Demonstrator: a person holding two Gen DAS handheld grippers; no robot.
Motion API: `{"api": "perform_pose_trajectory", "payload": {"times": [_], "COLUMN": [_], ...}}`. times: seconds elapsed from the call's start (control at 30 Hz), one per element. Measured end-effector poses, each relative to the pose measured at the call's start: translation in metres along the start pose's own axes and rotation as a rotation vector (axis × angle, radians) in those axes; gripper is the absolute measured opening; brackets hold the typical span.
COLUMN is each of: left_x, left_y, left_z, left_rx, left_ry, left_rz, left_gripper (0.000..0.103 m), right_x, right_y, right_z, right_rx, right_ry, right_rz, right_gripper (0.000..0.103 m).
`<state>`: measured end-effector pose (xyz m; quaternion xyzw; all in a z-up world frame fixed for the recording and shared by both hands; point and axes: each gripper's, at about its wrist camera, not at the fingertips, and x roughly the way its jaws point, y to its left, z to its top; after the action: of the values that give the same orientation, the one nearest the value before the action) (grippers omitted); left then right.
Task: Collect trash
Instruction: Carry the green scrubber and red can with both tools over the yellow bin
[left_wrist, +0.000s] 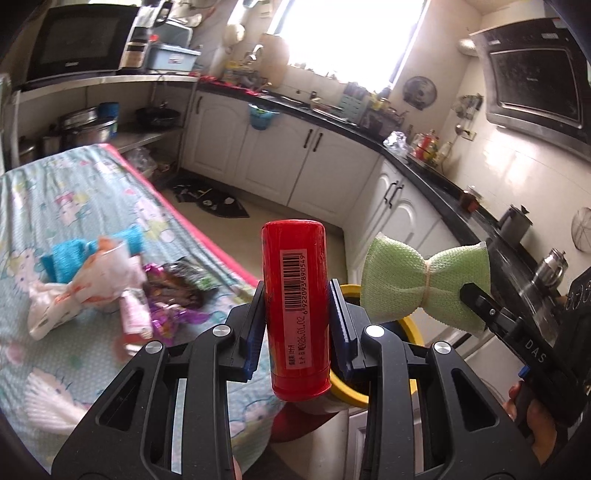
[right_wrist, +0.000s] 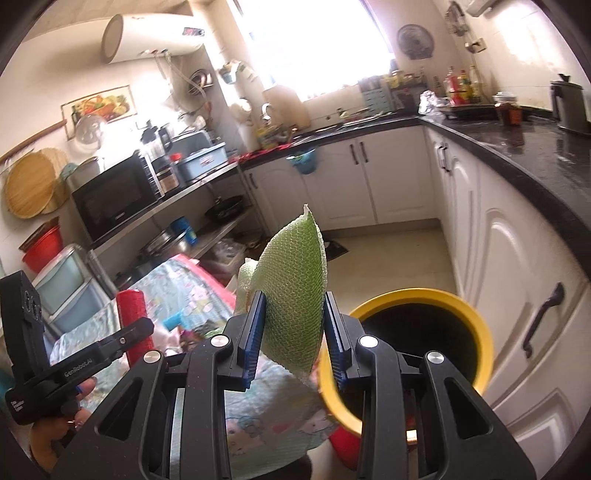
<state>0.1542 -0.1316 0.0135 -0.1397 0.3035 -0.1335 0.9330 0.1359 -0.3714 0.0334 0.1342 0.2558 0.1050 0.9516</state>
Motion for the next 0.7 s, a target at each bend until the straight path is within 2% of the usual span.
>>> {"api": "perform_pose_trajectory", "payload": {"times": [0.3,0.7], "left_x": [0.023,0.057], "left_y": [-0.044,-0.076], "left_z": [0.008,0.014], "left_rx": [0.065,0.116], "left_ry": [0.014,0.054], "left_rz": [-0.076,-0.129], "left_gripper": [0.025,0.025], "right_x": [-0.012,-0.009], "right_y": [-0.036,-0.066], "right_z": [0.003,-0.001], "right_rx": [0.024,0.041], "right_ry": [-0.026,-0.028], "right_rz": [-0.104,-0.204], "right_gripper": [0.03,0.03]}}
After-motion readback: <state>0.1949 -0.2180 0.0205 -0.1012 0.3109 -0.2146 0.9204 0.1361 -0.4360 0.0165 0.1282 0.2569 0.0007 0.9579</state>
